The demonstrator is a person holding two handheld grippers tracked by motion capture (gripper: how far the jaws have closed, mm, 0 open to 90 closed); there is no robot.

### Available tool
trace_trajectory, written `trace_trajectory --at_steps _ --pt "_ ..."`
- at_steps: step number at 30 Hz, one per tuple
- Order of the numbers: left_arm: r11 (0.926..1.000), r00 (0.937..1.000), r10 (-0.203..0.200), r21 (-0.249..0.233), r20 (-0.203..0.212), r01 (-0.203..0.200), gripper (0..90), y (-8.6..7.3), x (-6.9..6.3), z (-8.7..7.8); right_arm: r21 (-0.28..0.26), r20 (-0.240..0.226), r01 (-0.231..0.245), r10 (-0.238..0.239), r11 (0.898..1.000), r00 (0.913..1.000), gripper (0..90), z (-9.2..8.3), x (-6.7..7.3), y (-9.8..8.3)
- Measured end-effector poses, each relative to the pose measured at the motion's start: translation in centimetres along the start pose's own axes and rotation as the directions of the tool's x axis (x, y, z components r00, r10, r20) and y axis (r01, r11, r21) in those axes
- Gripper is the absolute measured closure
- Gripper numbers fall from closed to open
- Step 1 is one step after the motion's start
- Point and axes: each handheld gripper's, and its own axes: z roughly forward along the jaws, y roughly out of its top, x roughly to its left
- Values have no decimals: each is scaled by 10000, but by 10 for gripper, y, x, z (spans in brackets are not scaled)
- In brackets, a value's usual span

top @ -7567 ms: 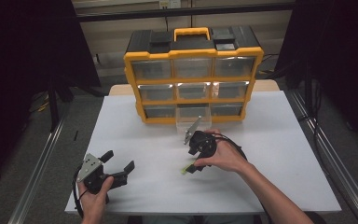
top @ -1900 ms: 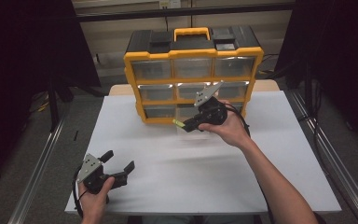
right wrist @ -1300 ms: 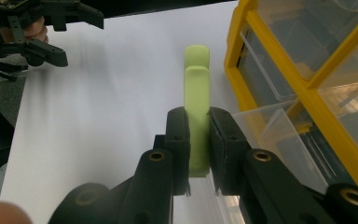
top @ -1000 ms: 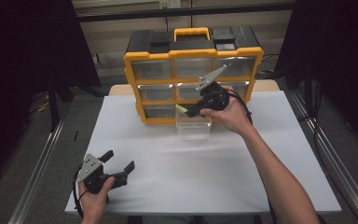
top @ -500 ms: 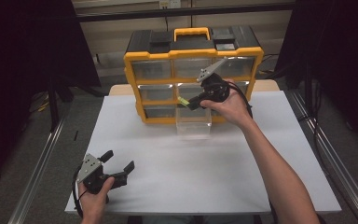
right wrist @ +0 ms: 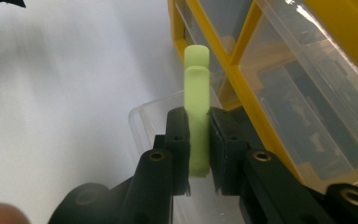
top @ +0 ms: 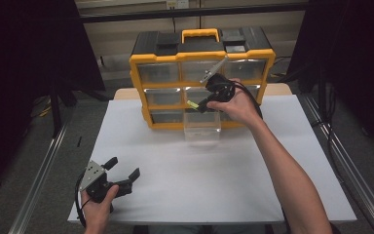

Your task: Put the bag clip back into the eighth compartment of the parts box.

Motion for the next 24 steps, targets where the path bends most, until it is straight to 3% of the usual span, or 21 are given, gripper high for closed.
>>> trace_trajectory --at_steps 7,16,24 --pt "10000 10000 -24 -14 48 24 55 0 0 0 466 -69 -415 418 9981 9991 787 5 -7 0" --pt "10000 10000 -1 -6 31 1 55 0 0 0 975 -210 -502 525 9940 9984 786 8 -11 -4" --pt "10000 10000 -18 -24 47 18 55 0 0 0 1579 -451 -214 289 9872 9986 786 18 -10 -4"
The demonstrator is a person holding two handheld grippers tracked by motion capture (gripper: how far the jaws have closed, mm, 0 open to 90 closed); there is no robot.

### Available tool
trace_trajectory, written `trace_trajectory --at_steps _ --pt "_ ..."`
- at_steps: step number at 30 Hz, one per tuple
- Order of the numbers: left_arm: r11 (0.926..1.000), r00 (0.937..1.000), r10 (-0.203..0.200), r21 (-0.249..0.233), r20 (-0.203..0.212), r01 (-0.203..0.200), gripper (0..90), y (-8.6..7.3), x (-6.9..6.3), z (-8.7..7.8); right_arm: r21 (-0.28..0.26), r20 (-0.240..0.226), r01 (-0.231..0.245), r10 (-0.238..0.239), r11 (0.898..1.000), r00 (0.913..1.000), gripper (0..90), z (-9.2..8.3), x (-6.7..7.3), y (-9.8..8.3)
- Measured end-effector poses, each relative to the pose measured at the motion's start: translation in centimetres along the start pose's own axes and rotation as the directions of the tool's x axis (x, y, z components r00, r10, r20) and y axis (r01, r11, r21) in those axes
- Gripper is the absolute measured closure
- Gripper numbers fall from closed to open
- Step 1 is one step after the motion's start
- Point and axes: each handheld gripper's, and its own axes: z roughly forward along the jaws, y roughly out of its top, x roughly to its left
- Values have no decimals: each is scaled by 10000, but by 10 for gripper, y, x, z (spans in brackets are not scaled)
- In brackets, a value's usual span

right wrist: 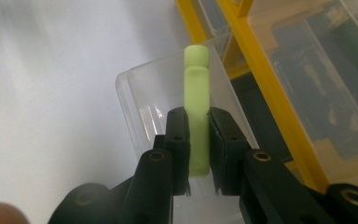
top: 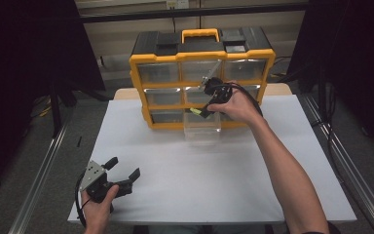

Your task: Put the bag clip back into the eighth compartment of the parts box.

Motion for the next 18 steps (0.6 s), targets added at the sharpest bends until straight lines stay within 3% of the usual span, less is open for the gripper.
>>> trace_trajectory --at_steps 13,18 --pt "10000 10000 -8 -24 -22 8 55 0 0 -1 555 -57 246 -243 9982 9997 786 12 0 -3" --pt "10000 10000 -76 -40 11 76 55 0 1 -1 703 54 -51 48 9975 10000 786 14 1 -3"
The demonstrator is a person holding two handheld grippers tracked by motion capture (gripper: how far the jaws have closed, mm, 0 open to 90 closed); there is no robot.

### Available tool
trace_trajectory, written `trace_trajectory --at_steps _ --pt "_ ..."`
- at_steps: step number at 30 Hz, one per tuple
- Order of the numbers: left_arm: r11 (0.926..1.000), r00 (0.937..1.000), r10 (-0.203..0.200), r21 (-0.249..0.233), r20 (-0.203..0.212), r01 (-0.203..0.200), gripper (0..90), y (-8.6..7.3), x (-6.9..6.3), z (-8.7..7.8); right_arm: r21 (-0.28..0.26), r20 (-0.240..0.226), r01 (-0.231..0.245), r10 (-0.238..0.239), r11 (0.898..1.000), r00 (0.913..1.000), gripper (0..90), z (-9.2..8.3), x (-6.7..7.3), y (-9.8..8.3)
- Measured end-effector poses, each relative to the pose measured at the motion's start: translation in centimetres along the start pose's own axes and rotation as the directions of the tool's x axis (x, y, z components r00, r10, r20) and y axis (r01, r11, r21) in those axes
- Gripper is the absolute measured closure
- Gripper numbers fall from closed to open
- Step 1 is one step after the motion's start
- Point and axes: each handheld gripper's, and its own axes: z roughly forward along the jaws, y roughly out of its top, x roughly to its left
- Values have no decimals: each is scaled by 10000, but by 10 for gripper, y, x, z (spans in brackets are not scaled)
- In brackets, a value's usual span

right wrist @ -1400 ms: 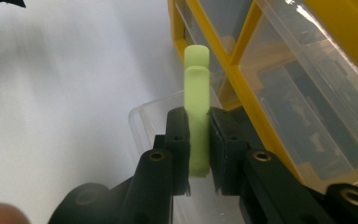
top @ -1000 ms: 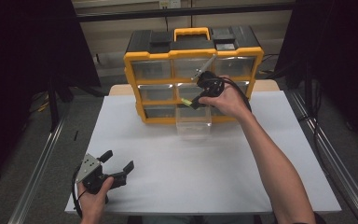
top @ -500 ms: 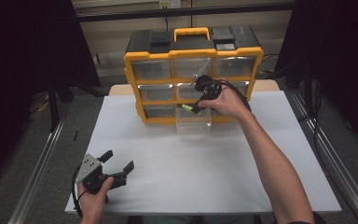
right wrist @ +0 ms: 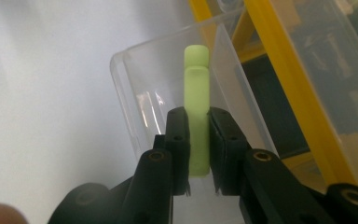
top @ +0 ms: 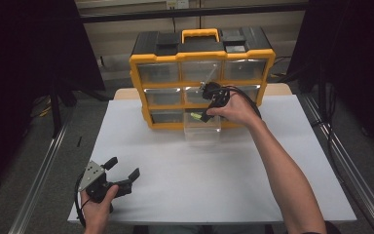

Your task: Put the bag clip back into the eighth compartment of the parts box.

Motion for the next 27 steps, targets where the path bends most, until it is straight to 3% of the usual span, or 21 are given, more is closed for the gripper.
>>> trace_trajectory --at_steps 4,13,20,27 --pt "9997 9998 -204 -151 -54 204 55 0 -1 1 202 -50 -93 94 9998 9999 785 2 -1 -1" --pt "10000 10000 27 35 12 -27 55 0 0 1 174 136 -156 153 9997 9998 765 6 -3 -5" --pt "10000 10000 -89 -39 -14 89 55 -1 0 1 -84 273 -390 392 9992 9989 623 3 -6 -11" --pt "10000 10000 -43 14 -20 43 55 -1 0 1 -1211 574 -710 784 9901 9953 372 0 -7 -20"
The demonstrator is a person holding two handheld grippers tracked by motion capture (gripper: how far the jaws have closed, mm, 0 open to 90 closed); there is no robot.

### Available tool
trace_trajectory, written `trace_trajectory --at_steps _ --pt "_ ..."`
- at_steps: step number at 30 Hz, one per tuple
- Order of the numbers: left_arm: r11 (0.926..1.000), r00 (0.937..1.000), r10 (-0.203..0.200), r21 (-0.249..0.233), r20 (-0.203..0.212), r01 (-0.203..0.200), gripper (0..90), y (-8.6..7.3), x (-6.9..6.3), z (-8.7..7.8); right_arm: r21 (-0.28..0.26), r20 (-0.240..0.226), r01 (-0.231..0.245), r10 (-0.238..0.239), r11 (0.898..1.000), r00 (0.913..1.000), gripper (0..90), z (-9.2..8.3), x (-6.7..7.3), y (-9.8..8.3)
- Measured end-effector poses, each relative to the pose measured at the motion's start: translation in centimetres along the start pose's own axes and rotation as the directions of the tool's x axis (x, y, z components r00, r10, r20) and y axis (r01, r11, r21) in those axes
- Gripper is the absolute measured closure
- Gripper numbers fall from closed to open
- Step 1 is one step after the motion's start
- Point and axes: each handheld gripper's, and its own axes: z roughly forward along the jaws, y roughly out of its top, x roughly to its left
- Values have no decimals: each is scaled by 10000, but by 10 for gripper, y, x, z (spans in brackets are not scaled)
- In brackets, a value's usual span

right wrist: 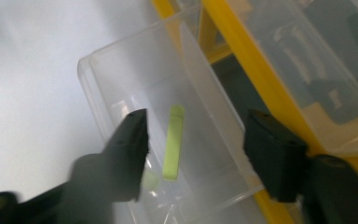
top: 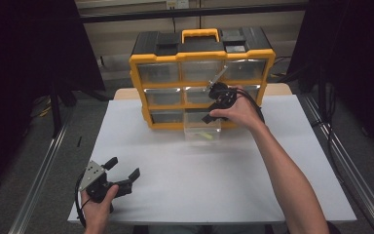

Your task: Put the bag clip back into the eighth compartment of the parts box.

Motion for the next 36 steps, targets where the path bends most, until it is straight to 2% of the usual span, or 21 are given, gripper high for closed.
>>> trace_trajectory --at_steps 1,6,8,9,11,13,14,18,21,23,24,25,29,31,34,36 --pt "9999 10000 -100 -52 -3 100 55 0 0 1 -64 -4 -8 8 10000 10000 357 0 1 0" --pt "10000 10000 -32 27 -51 32 54 0 2 0 -472 -13 -239 239 9986 9997 245 -2 6 -3" --pt "10000 10000 -7 27 -95 7 53 0 2 -1 -685 15 -457 459 9966 9989 228 -2 8 -5" --pt "10000 10000 -7 32 -79 8 52 0 3 -1 -812 146 -383 396 9960 9991 206 -2 9 -6" --pt "10000 10000 10 37 -91 -9 52 0 3 -1 -1021 327 -528 564 9934 9979 146 -2 12 -9" --pt "10000 9999 -20 25 -105 20 52 0 3 -1 -1231 428 -657 715 9902 9965 138 -2 14 -12" --pt "10000 10000 -7 24 -92 7 51 0 3 -1 -1463 425 -512 579 9879 9974 132 -1 13 -14" --pt "10000 9998 -83 6 -162 83 51 0 3 0 -1677 519 -738 835 9831 9952 96 0 13 -23" --pt "10000 9999 -94 -1 -97 94 51 0 3 0 -2099 770 -1005 1189 9725 9899 68 -2 15 -30" --pt "10000 9999 -24 33 -127 24 52 0 3 0 -2490 620 -1172 1365 9614 9887 58 -3 16 -34" --pt "10000 9999 -18 35 -127 19 51 0 3 0 -2625 830 -1389 1657 9549 9827 42 -4 17 -36" --pt "10000 9999 -40 29 -160 40 52 0 3 0 -2907 908 -1594 1930 9435 9770 31 -4 19 -39" --pt "10000 9999 -59 37 -152 59 51 0 3 0 -3637 1025 -1810 2324 9138 9672 28 -5 23 -50" --pt "10000 9999 -63 36 -151 64 51 0 3 0 -3739 988 -1877 2402 9083 9657 26 -5 23 -54" --pt "10000 9999 -68 33 -142 69 51 0 3 0 -4080 880 -2132 2707 8878 9586 29 -5 25 -60" --pt "10000 9999 -51 47 -144 52 51 0 3 0 -4304 1041 -2032 2720 8795 9567 30 -5 28 -64"
